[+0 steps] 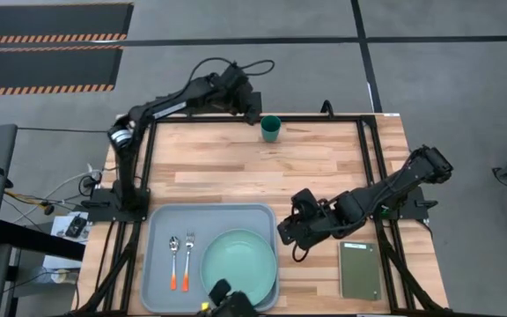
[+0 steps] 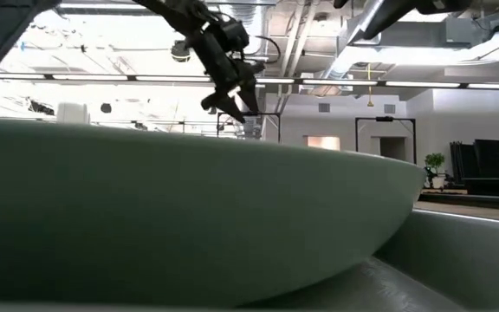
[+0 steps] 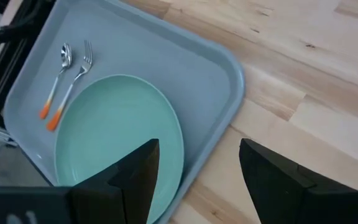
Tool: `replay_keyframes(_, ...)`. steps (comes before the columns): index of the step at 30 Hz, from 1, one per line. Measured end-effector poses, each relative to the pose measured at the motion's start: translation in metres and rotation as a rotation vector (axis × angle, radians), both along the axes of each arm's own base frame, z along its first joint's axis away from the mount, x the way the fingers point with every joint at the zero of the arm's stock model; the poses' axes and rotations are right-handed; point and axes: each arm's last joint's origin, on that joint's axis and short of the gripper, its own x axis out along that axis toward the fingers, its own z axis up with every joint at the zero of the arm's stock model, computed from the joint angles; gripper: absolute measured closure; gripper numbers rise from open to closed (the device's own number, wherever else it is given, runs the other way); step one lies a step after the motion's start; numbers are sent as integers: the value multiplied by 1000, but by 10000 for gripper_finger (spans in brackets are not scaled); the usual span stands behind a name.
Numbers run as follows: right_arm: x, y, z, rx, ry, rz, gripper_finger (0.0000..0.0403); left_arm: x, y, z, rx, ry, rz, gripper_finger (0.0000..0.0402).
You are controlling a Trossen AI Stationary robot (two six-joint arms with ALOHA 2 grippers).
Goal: Pick and place plate/cup/fork/spoon on tray
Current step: Put the green cup on the gray tray to the top left of the green plate
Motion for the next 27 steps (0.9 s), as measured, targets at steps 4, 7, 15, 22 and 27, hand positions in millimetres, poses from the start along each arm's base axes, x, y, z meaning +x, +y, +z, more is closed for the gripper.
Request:
replay_keyframes(4, -2, 3, 0, 6, -12, -20, 154, 14, 6, -20, -20, 27, -12, 184)
replay_keyframes(7, -2, 3, 0, 11, -14, -28, 154, 23, 7, -36, -29, 55, -16, 184)
replay_keyframes(15, -2, 2, 0, 12, -13, -38, 154, 36, 8, -66, -45, 103, -18, 184)
replay_keyframes(22, -2, 2, 0, 14, -11, -41, 154, 41, 8, -65, 10, 86, 7, 186)
replay_keyframes(27, -2, 2, 0, 14, -12, -42, 154, 46, 10, -74, 6, 90, 22, 208)
